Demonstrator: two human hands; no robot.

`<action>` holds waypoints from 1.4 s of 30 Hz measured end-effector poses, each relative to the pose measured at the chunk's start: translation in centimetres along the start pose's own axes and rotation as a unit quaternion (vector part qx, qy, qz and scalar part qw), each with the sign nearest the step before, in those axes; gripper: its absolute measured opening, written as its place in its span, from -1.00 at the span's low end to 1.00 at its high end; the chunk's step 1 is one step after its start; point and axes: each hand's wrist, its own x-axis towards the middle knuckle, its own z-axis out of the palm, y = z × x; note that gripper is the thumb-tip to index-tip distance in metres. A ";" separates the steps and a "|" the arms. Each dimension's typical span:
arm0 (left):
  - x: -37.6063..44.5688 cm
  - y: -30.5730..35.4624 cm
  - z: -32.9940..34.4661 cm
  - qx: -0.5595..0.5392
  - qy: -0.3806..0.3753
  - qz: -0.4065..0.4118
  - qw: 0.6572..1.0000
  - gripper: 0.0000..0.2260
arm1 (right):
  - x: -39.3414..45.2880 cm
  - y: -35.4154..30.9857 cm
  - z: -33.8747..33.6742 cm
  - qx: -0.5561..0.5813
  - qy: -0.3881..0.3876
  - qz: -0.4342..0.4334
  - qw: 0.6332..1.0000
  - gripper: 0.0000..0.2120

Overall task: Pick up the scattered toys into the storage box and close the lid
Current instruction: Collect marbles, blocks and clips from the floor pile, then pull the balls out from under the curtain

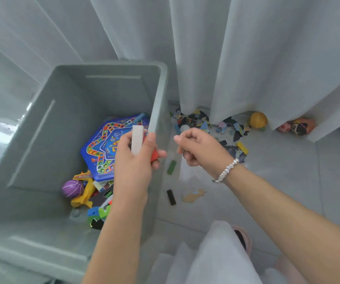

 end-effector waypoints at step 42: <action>-8.9 -0.1 27.0 0.259 -0.374 0.055 0.889 -0.92 | -16.2 -0.1 -24.8 -0.185 0.323 0.010 0.928 -0.88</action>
